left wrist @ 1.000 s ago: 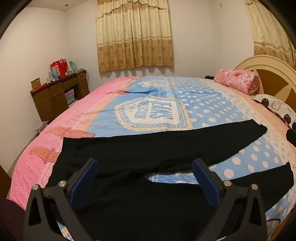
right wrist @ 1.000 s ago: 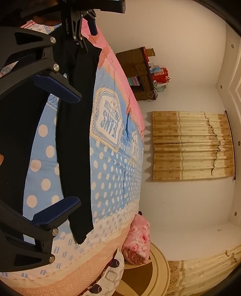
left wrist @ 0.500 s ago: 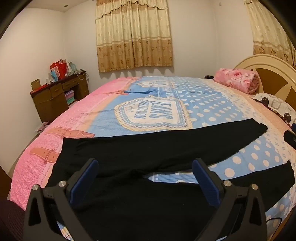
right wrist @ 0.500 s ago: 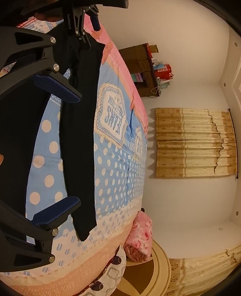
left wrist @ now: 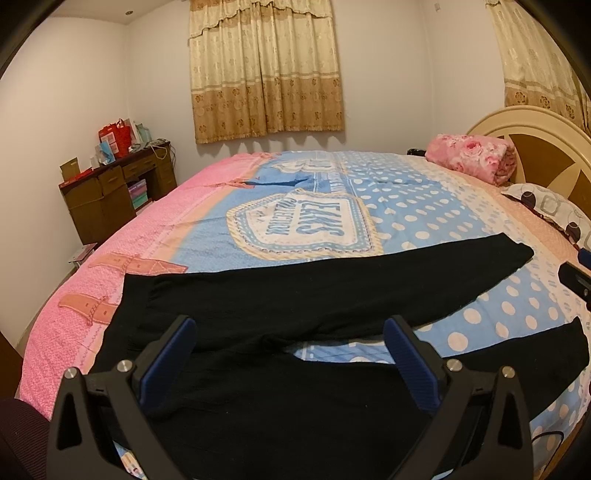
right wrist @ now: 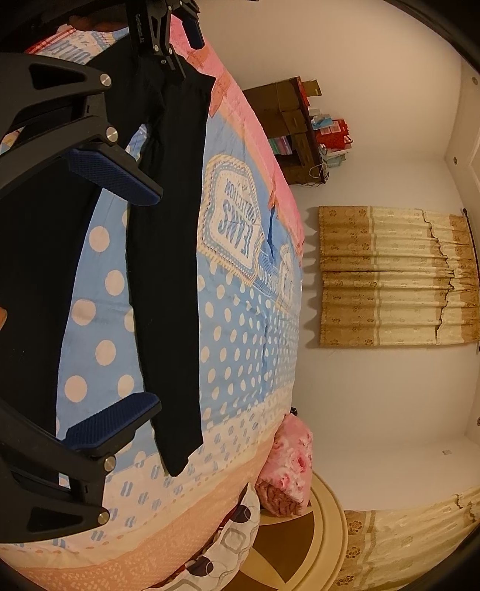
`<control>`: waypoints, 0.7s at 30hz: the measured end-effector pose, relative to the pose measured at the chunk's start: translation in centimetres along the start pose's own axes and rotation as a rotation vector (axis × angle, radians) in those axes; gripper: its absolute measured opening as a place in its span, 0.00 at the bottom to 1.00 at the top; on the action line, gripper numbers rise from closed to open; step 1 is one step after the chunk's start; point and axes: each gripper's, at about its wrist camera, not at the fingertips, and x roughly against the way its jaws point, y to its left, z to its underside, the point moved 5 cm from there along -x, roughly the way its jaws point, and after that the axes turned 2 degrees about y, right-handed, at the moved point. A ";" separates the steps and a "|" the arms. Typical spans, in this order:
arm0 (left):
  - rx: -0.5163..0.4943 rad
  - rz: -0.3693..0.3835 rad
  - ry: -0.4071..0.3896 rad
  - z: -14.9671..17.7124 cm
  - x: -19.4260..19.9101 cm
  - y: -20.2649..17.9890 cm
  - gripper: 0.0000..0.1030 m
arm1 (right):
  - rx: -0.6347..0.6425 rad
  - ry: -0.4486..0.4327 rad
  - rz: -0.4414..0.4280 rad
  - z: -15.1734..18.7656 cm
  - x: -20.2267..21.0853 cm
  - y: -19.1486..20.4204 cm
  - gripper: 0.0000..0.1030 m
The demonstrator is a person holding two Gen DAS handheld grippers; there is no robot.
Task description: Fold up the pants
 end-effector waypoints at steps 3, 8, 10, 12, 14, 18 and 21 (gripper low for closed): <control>0.001 0.001 0.001 0.0 0.0 0.0 1.00 | 0.000 0.003 0.001 0.1 -0.1 0.0 0.99; 0.000 0.001 -0.001 0.0 0.0 0.0 1.00 | 0.000 0.007 0.000 0.3 -0.2 0.0 0.99; 0.000 0.001 0.000 0.0 0.0 0.0 1.00 | 0.000 0.006 -0.001 0.3 -0.2 0.0 0.99; 0.001 0.001 0.001 0.0 0.0 -0.1 1.00 | -0.001 0.007 -0.001 0.3 -0.2 0.0 0.99; 0.000 0.000 0.000 0.0 0.0 0.0 1.00 | -0.001 0.009 0.000 0.4 -0.3 0.1 0.99; 0.000 0.001 0.001 0.0 0.0 0.1 1.00 | -0.002 0.012 -0.002 0.6 -0.5 0.1 0.99; 0.001 0.002 0.001 0.1 0.0 0.1 1.00 | -0.002 0.014 -0.003 0.6 -0.5 0.1 0.99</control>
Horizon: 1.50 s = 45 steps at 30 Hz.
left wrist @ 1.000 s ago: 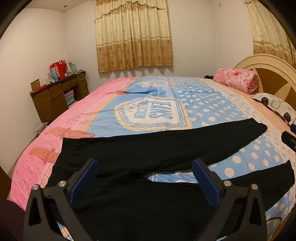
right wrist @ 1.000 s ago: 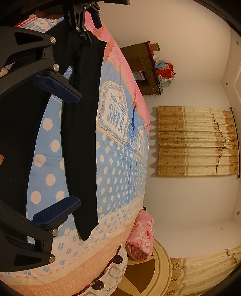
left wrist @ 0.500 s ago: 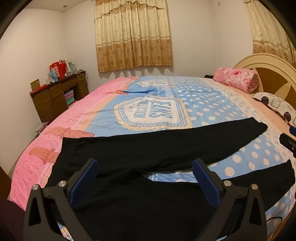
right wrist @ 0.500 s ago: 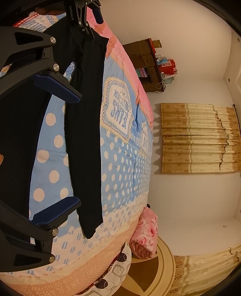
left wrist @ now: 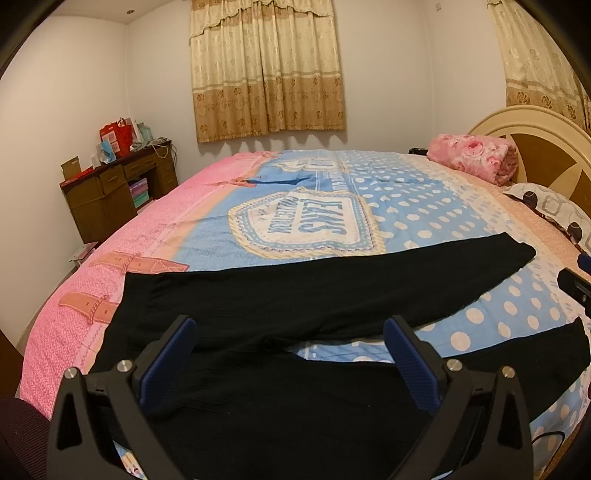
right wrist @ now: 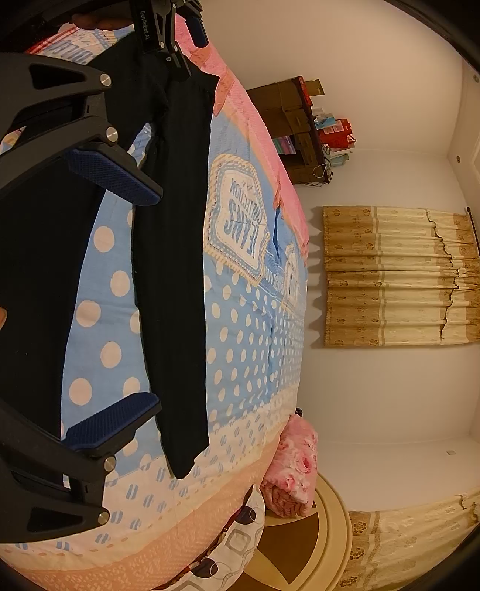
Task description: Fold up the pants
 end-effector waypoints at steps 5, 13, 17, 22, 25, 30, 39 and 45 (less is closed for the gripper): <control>0.000 -0.001 0.000 0.0 0.0 0.0 1.00 | -0.001 0.002 -0.002 0.1 -0.1 0.0 0.99; -0.002 -0.002 0.009 0.5 -0.2 0.2 1.00 | -0.002 0.009 -0.004 0.5 -0.5 0.0 0.99; -0.003 -0.006 0.018 1.0 -1.0 0.9 1.00 | -0.006 0.014 -0.004 0.5 -0.8 -0.3 0.99; -0.010 -0.011 0.030 1.2 -1.4 0.7 1.00 | -0.010 0.025 -0.003 0.6 -1.2 -0.6 0.99; -0.014 -0.015 0.038 1.5 -1.9 0.7 1.00 | -0.013 0.031 -0.004 0.7 -1.5 -0.8 0.99; -0.023 -0.032 0.055 1.4 -2.7 0.5 1.00 | -0.014 0.047 -0.003 0.8 -2.2 -1.2 0.99; -0.044 -0.085 0.090 0.7 -5.6 2.3 1.00 | 0.024 0.100 -0.035 0.2 -4.5 -4.3 0.99; -0.068 -0.154 0.082 -1.6 -8.6 5.2 1.00 | -0.004 0.206 0.043 -0.9 -9.9 -12.9 0.99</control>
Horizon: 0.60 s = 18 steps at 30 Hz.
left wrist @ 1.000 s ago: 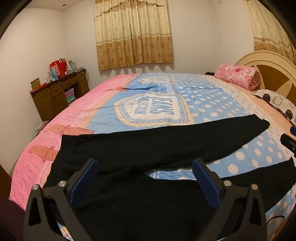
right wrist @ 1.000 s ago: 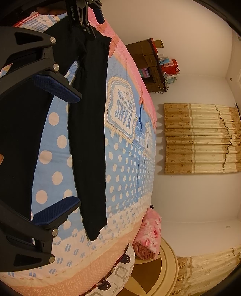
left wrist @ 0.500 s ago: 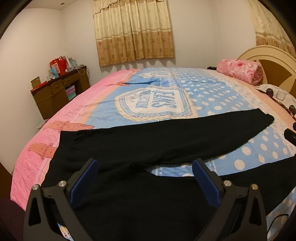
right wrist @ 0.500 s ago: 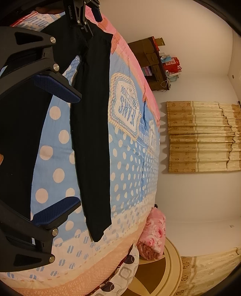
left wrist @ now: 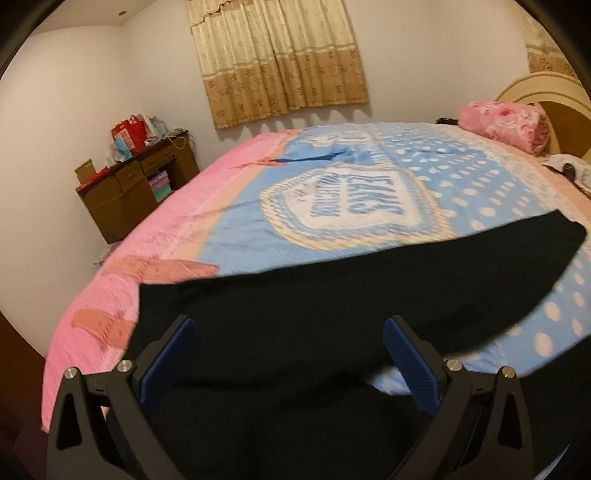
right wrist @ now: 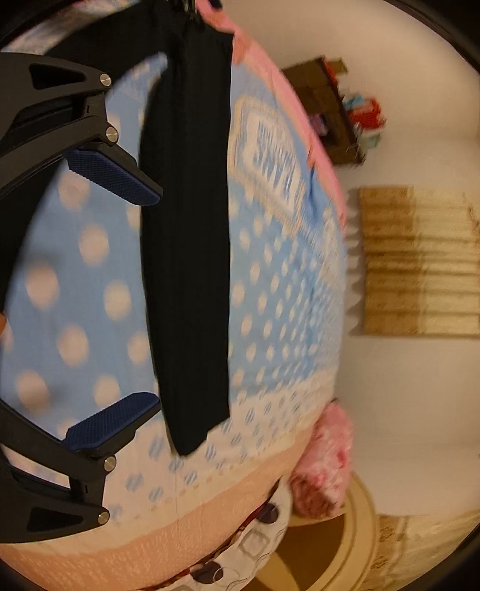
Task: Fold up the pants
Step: 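Lower both grippers onto the pant legs' hem and close them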
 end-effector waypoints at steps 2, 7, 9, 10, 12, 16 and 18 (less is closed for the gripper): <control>0.004 -0.027 0.004 -0.7 -1.4 1.2 1.00 | -0.034 0.053 0.024 -0.8 -2.4 -3.0 0.99; 0.043 -0.085 0.083 -1.4 -6.3 5.4 1.00 | -0.096 0.128 0.082 -3.4 -8.8 -10.3 0.98; 0.058 -0.105 0.111 -1.3 -7.8 6.9 1.00 | -0.100 0.153 0.098 -4.2 -11.1 -12.1 0.96; 0.065 -0.120 0.125 -1.2 -8.5 7.8 1.00 | -0.100 0.167 0.105 -4.6 -12.5 -12.9 0.93; 0.084 -0.144 0.150 -1.0 -9.6 9.5 1.00 | -0.109 0.195 0.101 -5.1 -14.8 -14.2 0.80; 0.146 -0.152 0.185 -0.3 -11.0 12.5 1.00 | -0.134 0.240 0.059 -5.4 -18.3 -15.3 0.79; 0.163 -0.151 0.202 0.3 -11.5 13.6 1.00 | -0.127 0.244 0.069 -5.5 -19.2 -15.4 0.79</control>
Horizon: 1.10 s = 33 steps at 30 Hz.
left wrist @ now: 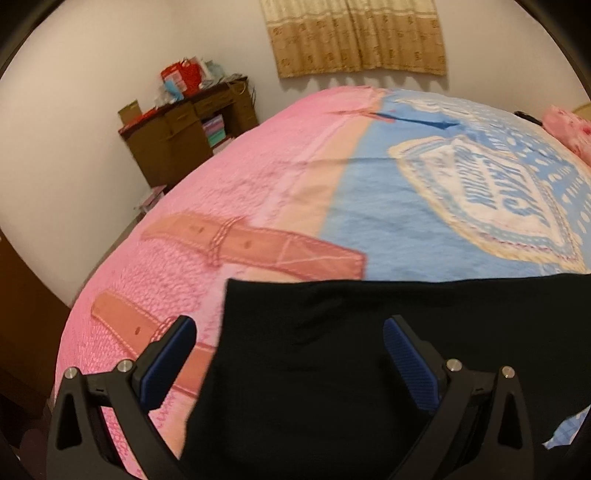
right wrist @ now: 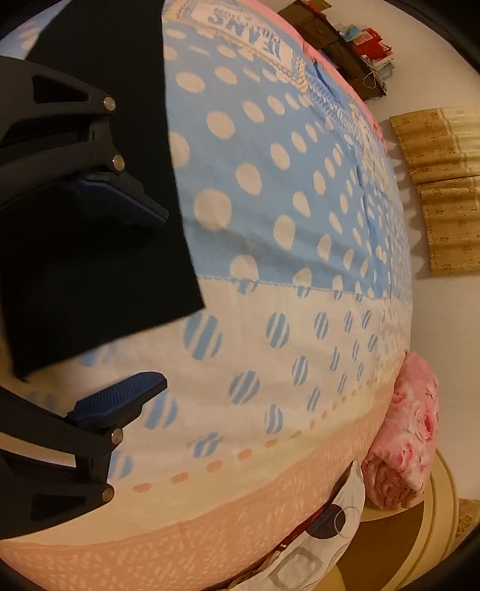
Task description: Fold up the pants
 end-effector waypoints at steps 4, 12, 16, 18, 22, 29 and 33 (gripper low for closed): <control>0.024 0.021 0.035 0.3 -1.0 1.7 1.00 | -0.008 0.018 -0.004 -0.5 -1.6 -0.5 0.79; 0.050 0.055 0.061 -0.1 -2.0 4.1 0.99 | 0.037 0.012 -0.058 -0.7 -1.6 0.2 0.60; 0.034 0.052 0.070 -1.2 -3.0 4.1 0.95 | 0.044 0.010 -0.070 -0.5 -1.7 0.2 0.58; 0.030 0.077 0.081 -1.6 -3.6 3.8 0.88 | 0.047 0.008 -0.067 -0.5 -1.7 0.3 0.58; -0.001 0.086 0.105 -1.9 -5.0 2.9 0.77 | 0.044 0.003 -0.068 -0.5 -1.9 0.2 0.58; -0.011 0.194 0.082 -1.8 -4.9 1.8 0.21 | 0.061 -0.011 -0.068 -0.6 -1.6 0.4 0.35; -0.014 0.229 0.064 -2.0 -3.6 1.7 0.13 | 0.074 -0.026 -0.072 -0.6 -0.7 1.0 0.12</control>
